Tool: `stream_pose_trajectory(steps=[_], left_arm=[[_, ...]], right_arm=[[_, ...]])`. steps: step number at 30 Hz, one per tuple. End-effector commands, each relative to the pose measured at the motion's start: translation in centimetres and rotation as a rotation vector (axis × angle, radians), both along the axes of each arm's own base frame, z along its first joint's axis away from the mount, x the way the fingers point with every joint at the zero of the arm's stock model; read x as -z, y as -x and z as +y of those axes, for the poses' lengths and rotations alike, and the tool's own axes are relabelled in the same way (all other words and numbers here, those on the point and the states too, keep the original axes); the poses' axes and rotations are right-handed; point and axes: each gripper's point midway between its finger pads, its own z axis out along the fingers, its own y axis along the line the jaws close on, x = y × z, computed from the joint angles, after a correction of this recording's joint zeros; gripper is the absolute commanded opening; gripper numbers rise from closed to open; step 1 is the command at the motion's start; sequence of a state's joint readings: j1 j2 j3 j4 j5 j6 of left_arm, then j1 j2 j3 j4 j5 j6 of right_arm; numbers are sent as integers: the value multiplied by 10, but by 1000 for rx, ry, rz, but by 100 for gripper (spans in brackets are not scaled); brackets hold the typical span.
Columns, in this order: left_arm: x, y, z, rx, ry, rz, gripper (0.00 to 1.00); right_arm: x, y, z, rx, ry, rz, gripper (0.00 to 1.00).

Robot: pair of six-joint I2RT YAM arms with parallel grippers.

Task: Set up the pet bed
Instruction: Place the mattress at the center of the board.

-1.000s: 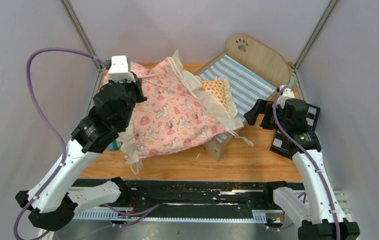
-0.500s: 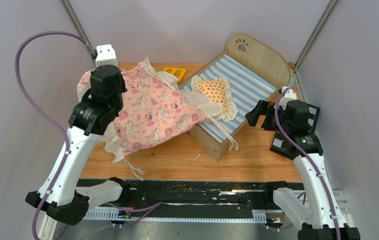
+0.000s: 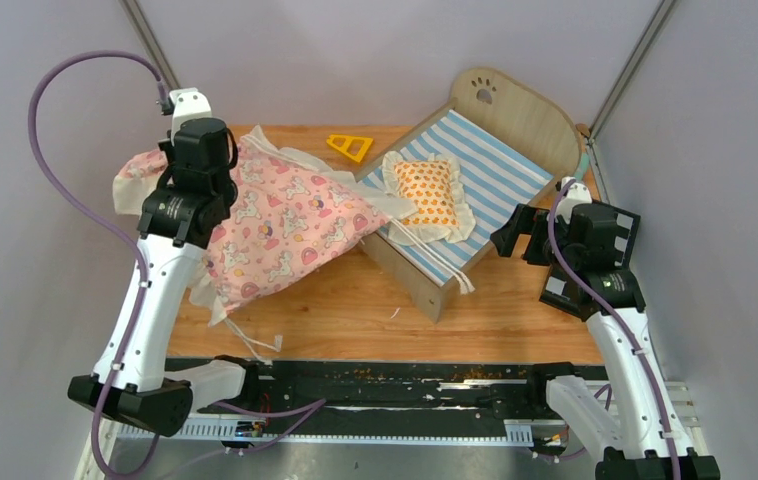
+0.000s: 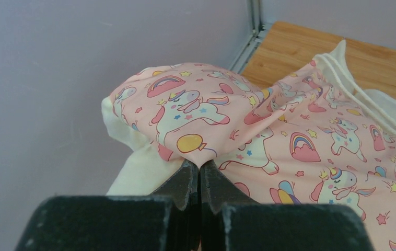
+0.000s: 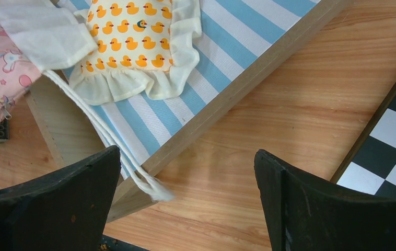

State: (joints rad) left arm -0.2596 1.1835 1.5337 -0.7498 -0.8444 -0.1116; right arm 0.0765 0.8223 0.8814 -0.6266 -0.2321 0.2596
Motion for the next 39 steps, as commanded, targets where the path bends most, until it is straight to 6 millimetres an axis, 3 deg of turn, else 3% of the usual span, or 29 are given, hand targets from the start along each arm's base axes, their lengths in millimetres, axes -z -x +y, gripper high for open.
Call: stream_pose_trajectory(steps=[1,19,25,27,31,34,35,39], left_arm=[[-20,20,30,-123,-59,-32,0],[-38,76,92,-498,-213,-41,0],[-28,66,88,-449,-193,-30,1],[-23,61,86,-428,-186,-19,12],[-17,58,85,-415,-181,-8,24],[-15,55,82,-392,-165,-10,62],[-12,52,80,-372,-158,1,68],[-4,45,72,-309,-116,9,73]], right_arm=[[-3,-1,-2,4,14,-21,99],[-1,-2,1,-2,-4,-6,99],[1,-2,2,-5,-4,3,99],[1,-2,2,-8,-3,4,99],[0,-3,2,-9,1,2,99],[0,-3,3,-13,-1,4,99],[0,-4,3,-15,-3,5,99],[1,-6,5,-24,-10,12,99]])
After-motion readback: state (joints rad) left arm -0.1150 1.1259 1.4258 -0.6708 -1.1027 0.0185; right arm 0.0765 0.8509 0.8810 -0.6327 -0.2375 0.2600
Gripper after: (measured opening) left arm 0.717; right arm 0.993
